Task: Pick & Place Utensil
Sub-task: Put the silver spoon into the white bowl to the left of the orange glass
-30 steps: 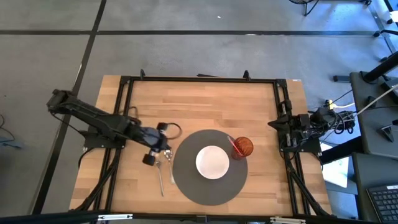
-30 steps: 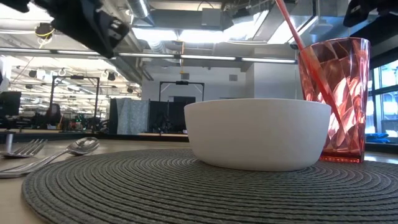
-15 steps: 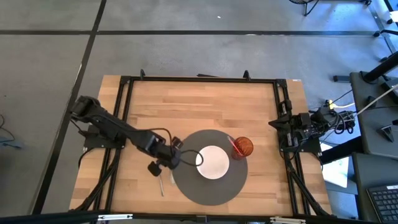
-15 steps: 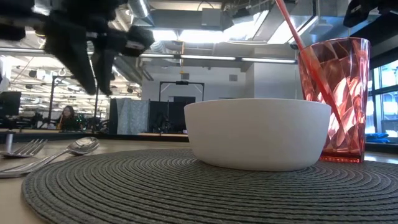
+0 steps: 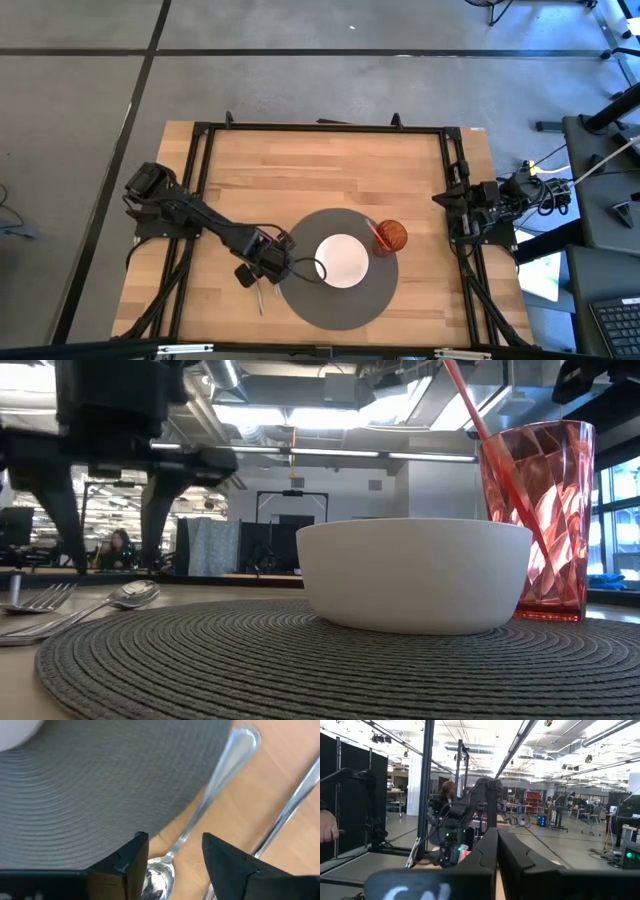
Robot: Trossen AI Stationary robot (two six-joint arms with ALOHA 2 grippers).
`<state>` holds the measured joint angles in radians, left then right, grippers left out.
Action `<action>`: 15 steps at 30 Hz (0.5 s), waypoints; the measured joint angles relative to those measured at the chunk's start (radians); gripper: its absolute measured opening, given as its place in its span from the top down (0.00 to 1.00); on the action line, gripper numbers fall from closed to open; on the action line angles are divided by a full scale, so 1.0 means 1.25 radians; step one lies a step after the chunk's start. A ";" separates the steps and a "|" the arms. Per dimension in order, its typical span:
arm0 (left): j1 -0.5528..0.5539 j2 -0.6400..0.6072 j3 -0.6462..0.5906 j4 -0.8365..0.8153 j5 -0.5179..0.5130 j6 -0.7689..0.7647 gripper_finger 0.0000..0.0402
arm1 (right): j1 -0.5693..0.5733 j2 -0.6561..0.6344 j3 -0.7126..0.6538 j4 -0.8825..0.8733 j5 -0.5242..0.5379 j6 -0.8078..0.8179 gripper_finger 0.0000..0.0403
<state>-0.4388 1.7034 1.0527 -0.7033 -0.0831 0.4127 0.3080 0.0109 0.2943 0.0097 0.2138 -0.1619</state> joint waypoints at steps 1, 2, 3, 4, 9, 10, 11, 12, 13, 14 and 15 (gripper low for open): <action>-0.002 0.005 0.000 -0.004 -0.002 0.014 0.55 | 0.000 0.000 0.000 0.000 0.000 0.000 0.98; -0.004 0.009 0.000 -0.008 -0.003 0.025 0.55 | 0.000 0.000 0.000 0.000 0.000 0.000 0.98; -0.005 0.014 0.000 -0.008 -0.003 0.037 0.55 | 0.000 0.000 0.000 0.000 0.000 0.000 0.98; -0.005 0.019 0.000 -0.005 -0.005 0.046 0.55 | 0.000 0.000 0.000 0.000 0.000 0.000 0.98; -0.003 0.046 0.000 -0.006 -0.008 0.074 0.57 | 0.000 0.000 0.000 0.000 0.002 -0.002 0.98; -0.002 0.056 0.000 -0.006 -0.007 0.079 0.58 | 0.000 0.000 0.000 0.000 0.002 -0.002 0.98; -0.002 0.065 0.000 -0.007 -0.002 0.083 0.59 | 0.000 0.000 0.000 0.000 0.002 -0.002 0.98; -0.002 0.072 0.000 -0.006 0.000 0.086 0.60 | 0.000 0.000 0.000 0.000 0.002 -0.002 0.98; -0.002 0.079 0.001 -0.006 0.003 0.086 0.61 | 0.000 0.000 0.000 0.000 0.002 -0.002 0.98; -0.002 0.086 0.004 -0.009 0.006 0.087 0.62 | 0.000 0.000 0.000 0.000 0.002 -0.002 0.98; -0.002 0.092 0.005 -0.010 0.009 0.086 0.63 | 0.000 0.000 0.000 0.000 0.002 -0.002 0.98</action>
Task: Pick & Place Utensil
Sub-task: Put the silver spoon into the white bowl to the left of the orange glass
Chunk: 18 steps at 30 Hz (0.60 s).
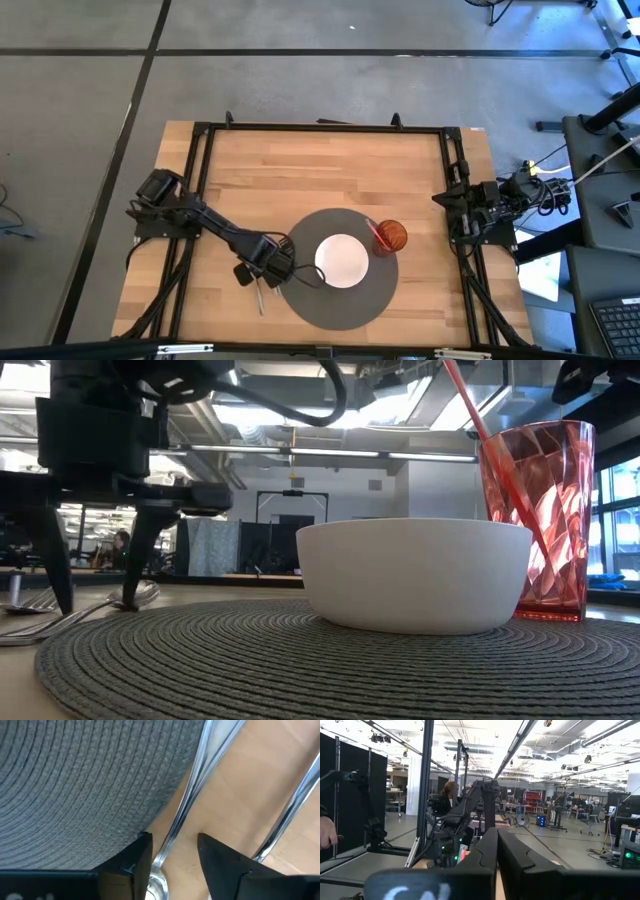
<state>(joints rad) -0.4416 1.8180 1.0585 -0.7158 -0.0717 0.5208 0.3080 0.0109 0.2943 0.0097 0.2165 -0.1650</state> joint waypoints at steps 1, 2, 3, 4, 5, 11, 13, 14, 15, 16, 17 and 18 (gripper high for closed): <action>0.000 0.006 0.000 0.000 0.005 0.000 0.64 | 0.000 0.000 0.000 0.000 0.000 0.000 0.98; 0.000 0.009 -0.001 -0.003 0.011 -0.001 0.65 | 0.000 0.000 0.000 0.000 0.000 0.000 0.98; 0.000 0.009 -0.001 -0.004 0.016 -0.003 0.67 | 0.000 0.000 0.000 0.000 0.000 0.000 0.98; 0.001 0.010 -0.001 -0.005 0.020 -0.007 0.69 | 0.000 0.000 0.000 0.000 0.000 0.000 0.98; 0.001 0.007 -0.001 -0.005 0.021 -0.008 0.71 | 0.000 0.000 0.000 0.000 0.000 0.000 0.98; -0.001 -0.006 -0.004 -0.008 0.017 -0.027 0.90 | 0.000 0.000 0.000 0.000 0.000 -0.003 0.98; -0.001 -0.006 -0.004 -0.009 0.016 -0.031 0.96 | 0.000 0.000 0.000 0.000 0.000 -0.003 0.98; -0.001 -0.006 -0.004 -0.009 0.016 -0.030 0.97 | 0.000 0.000 0.000 0.000 0.001 -0.003 0.98; -0.001 -0.006 -0.004 -0.009 0.015 -0.031 0.97 | 0.000 0.000 0.000 0.000 0.000 -0.002 0.98; -0.001 -0.006 -0.004 -0.009 0.012 -0.034 0.97 | 0.000 0.000 0.000 0.000 0.000 -0.002 0.98; -0.001 -0.006 -0.004 -0.009 0.007 -0.039 0.96 | 0.000 0.000 0.000 0.000 0.001 -0.002 0.98; -0.002 -0.007 -0.004 -0.009 0.003 -0.046 0.96 | 0.000 0.000 0.000 0.000 0.001 -0.002 0.98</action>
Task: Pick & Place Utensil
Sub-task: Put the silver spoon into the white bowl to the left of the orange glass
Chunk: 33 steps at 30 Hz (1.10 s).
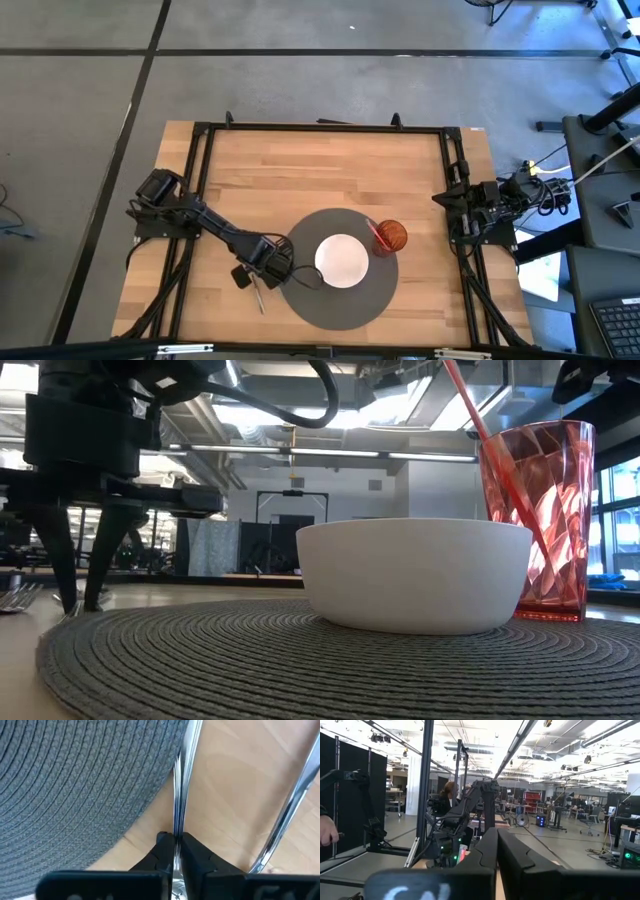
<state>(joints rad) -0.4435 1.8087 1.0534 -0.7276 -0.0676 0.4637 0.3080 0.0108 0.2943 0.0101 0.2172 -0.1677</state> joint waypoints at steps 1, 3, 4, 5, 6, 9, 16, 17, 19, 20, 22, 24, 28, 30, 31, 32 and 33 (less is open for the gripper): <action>0.000 -0.003 -0.001 -0.001 -0.001 -0.006 0.96 | 0.000 0.000 0.000 0.000 0.000 0.000 0.98; 0.000 -0.008 -0.002 -0.002 -0.005 -0.013 0.97 | 0.000 0.000 0.000 0.001 0.000 0.000 0.98; 0.000 -0.013 -0.003 -0.003 -0.017 -0.018 0.98 | 0.000 0.000 0.000 0.002 0.000 0.000 0.98; 0.001 -0.021 -0.004 -0.007 -0.037 -0.024 0.98 | 0.000 0.000 0.000 0.004 0.000 0.001 0.98; 0.004 -0.030 -0.004 -0.016 -0.046 -0.033 0.98 | 0.000 0.000 0.000 0.006 0.000 0.001 0.98; 0.003 -0.068 -0.003 -0.058 -0.076 -0.061 0.98 | 0.000 0.000 0.000 0.005 0.000 0.002 0.98; 0.002 -0.149 -0.003 -0.171 -0.124 -0.136 0.98 | 0.000 0.000 0.000 0.005 0.000 0.002 0.98; 0.002 -0.162 -0.003 -0.177 -0.133 -0.148 0.98 | 0.000 0.000 0.000 0.006 0.000 0.002 0.98; 0.002 -0.188 -0.003 -0.190 -0.154 -0.176 0.98 | 0.000 0.000 0.000 0.006 0.000 0.002 0.98; 0.002 -0.201 -0.002 -0.199 -0.165 -0.188 0.98 | 0.000 0.000 0.000 0.006 0.000 0.002 0.98; 0.002 -0.227 -0.002 -0.219 -0.191 -0.208 0.98 | 0.000 0.000 0.000 0.006 0.000 0.002 0.98; 0.002 -0.255 -0.002 -0.222 -0.217 -0.232 0.98 | 0.000 0.000 0.000 0.006 0.000 0.002 0.98; 0.002 -0.307 -0.002 -0.197 -0.261 -0.257 0.98 | 0.000 0.000 0.000 0.006 0.000 0.002 0.98; 0.002 -0.325 -0.002 -0.138 -0.287 -0.257 0.98 | 0.000 0.000 0.000 0.006 0.000 0.002 0.98; 0.002 -0.331 -0.002 -0.092 -0.294 -0.257 0.98 | 0.000 0.000 0.000 0.006 0.000 0.002 0.98; 0.005 -0.335 -0.002 -0.040 -0.297 -0.256 0.98 | 0.000 0.000 0.000 0.006 0.000 0.002 0.98; 0.011 -0.337 -0.002 0.014 -0.294 -0.254 0.98 | 0.000 0.000 0.000 0.006 0.000 0.002 0.98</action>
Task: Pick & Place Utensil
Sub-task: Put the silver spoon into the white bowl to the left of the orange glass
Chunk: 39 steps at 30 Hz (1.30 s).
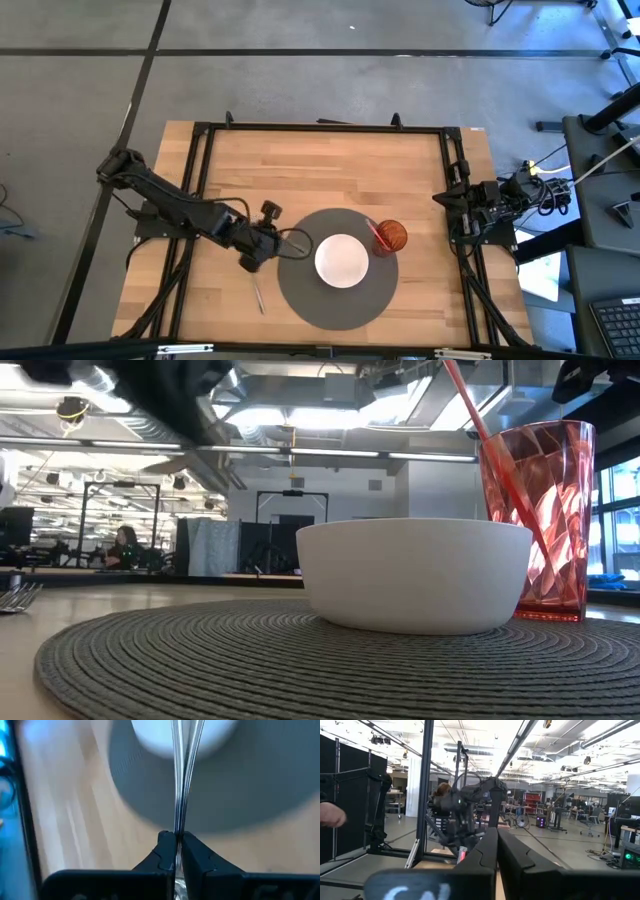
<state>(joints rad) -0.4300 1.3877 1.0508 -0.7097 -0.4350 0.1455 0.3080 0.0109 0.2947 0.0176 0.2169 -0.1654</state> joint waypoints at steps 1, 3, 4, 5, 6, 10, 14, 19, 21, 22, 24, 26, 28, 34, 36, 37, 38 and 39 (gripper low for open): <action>0.007 0.000 0.000 0.057 0.010 0.006 0.98 | 0.000 0.000 0.000 0.000 0.000 0.000 0.98; 0.026 0.007 0.001 0.173 0.040 0.026 0.98 | 0.000 0.000 0.000 0.000 0.000 0.000 0.98; 0.035 0.015 0.001 0.234 0.065 0.043 0.98 | 0.000 0.000 0.000 0.000 0.000 0.000 0.98; 0.044 0.024 0.001 0.288 0.094 0.064 0.98 | 0.000 0.000 0.000 0.000 0.000 0.000 0.98; 0.053 0.036 0.001 0.345 0.123 0.083 0.98 | 0.000 0.000 0.000 0.000 0.000 0.000 0.98; 0.094 0.101 0.001 0.591 0.274 0.143 0.98 | 0.000 0.000 0.000 0.000 0.000 0.003 0.98; 0.140 0.187 0.004 0.794 0.390 0.133 0.98 | 0.000 0.000 0.000 0.000 0.000 0.021 0.98; 0.182 0.332 0.092 0.795 0.461 0.040 0.98 | 0.000 0.000 0.000 0.000 -0.005 0.027 0.98; 0.187 0.390 0.143 0.761 0.475 0.029 0.98 | 0.000 0.000 0.000 0.000 -0.007 0.028 0.98; 0.187 0.419 0.172 0.739 0.481 0.029 0.98 | 0.000 0.000 0.000 0.000 -0.007 0.028 0.98; 0.187 0.461 0.225 0.685 0.507 0.038 0.98 | 0.000 0.000 0.000 0.000 -0.008 0.027 0.98; 0.187 0.495 0.272 0.635 0.512 0.050 0.98 | 0.000 0.000 0.000 0.000 -0.008 0.027 0.98; 0.187 0.513 0.296 0.578 0.512 0.069 0.98 | 0.000 0.000 0.000 0.000 -0.008 0.025 0.98; 0.189 0.548 0.316 0.549 0.487 0.114 0.98 | 0.000 0.000 0.000 0.000 -0.009 0.022 0.98; 0.191 0.555 0.316 0.544 0.483 0.116 0.98 | 0.000 0.000 0.000 0.000 -0.019 0.024 0.98; 0.193 0.557 0.316 0.536 0.481 0.117 0.98 | 0.000 0.000 0.000 0.000 -0.026 0.024 0.98; 0.194 0.557 0.316 0.528 0.480 0.117 0.98 | 0.000 0.000 0.000 0.000 -0.031 0.024 0.98; 0.194 0.557 0.316 0.527 0.473 0.117 0.98 | 0.000 0.000 0.000 0.000 -0.030 0.024 0.98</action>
<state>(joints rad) -0.1871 2.0842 1.4456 -0.0506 0.1558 0.2913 0.3083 0.0109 0.2947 0.0174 0.1793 -0.1351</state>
